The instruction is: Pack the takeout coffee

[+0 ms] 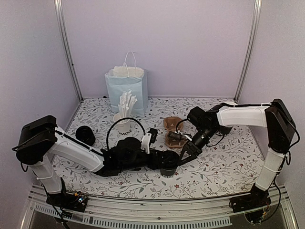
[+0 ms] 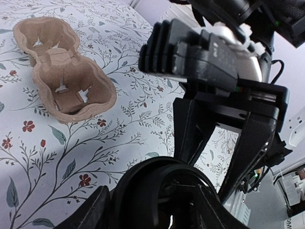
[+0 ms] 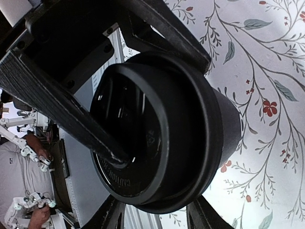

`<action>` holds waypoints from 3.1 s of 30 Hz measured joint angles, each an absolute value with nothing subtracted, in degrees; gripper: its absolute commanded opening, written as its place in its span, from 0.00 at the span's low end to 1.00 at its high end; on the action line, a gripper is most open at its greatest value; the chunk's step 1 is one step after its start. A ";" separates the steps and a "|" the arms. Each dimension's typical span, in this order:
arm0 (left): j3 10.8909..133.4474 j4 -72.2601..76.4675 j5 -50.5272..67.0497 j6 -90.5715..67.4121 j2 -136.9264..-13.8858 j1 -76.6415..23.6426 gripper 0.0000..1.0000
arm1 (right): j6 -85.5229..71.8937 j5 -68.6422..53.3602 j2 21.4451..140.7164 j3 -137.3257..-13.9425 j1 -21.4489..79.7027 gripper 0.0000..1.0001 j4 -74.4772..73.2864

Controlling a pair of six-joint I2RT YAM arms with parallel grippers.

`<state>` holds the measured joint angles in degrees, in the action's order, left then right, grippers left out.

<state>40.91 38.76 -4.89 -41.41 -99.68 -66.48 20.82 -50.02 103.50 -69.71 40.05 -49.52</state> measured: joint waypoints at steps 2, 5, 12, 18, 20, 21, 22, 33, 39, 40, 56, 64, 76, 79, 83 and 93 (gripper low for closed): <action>40.75 39.38 -4.86 -41.67 -99.90 -66.46 0.59 | 19.97 -50.22 104.12 -69.91 39.97 0.38 -50.02; 40.64 40.47 -4.89 -42.37 -100.44 -66.02 0.59 | 17.93 -50.68 104.88 -70.24 39.59 0.36 -50.96; 40.53 42.74 -4.12 -44.47 -101.91 -65.10 0.58 | 15.97 -53.28 106.83 -71.16 38.81 0.33 -52.53; 40.56 44.62 -2.98 -45.71 -103.18 -64.42 0.57 | 14.44 -53.25 107.50 -71.46 38.81 0.28 -52.97; 40.56 44.69 -2.85 -45.76 -103.22 -64.34 0.57 | 14.22 -53.23 107.83 -71.72 38.83 0.27 -53.19; 40.56 44.69 -2.74 -45.76 -103.22 -64.31 0.57 | 14.13 -53.23 107.85 -71.77 38.83 0.27 -53.25; 40.56 44.69 -2.68 -45.76 -103.20 -64.31 0.57 | 14.09 -53.23 107.85 -71.81 38.83 0.27 -53.34; 41.45 37.32 -3.16 -42.13 -99.22 -64.93 0.70 | 18.63 -47.53 103.96 -72.23 38.94 0.45 -51.24; 44.03 28.36 -4.82 -37.91 -96.38 -65.98 0.78 | 20.86 -43.18 103.22 -73.45 38.81 0.51 -50.13; 44.38 27.29 -5.32 -37.50 -95.98 -66.00 0.79 | 21.17 -42.85 103.22 -73.69 38.81 0.52 -50.04; 41.69 18.76 -10.72 -39.72 -81.45 -66.02 0.80 | 24.03 -39.27 102.35 -76.66 38.61 0.68 -52.01; 33.89 18.00 -5.61 -47.92 -77.67 -66.96 0.76 | 26.87 -39.90 99.04 -76.66 38.61 0.71 -52.45; 37.52 18.02 -2.85 -51.07 -83.74 -67.61 0.72 | 27.46 -42.15 102.72 -77.30 40.12 0.72 -51.03; 38.81 18.00 -2.42 -50.85 -84.79 -67.35 0.69 | 27.92 -42.70 102.72 -77.19 41.23 0.72 -50.98; 40.05 17.98 -1.61 -50.04 -86.11 -66.48 0.67 | 28.38 -43.62 102.69 -75.72 42.41 0.72 -51.00; 42.04 17.78 1.93 -46.50 -89.25 -63.02 0.64 | 28.73 -44.71 100.95 -72.62 43.51 0.72 -51.46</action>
<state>42.04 17.78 1.93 -46.50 -89.25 -63.02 28.73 -44.71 100.95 -72.62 43.51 -51.46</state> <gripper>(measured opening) 0.638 0.717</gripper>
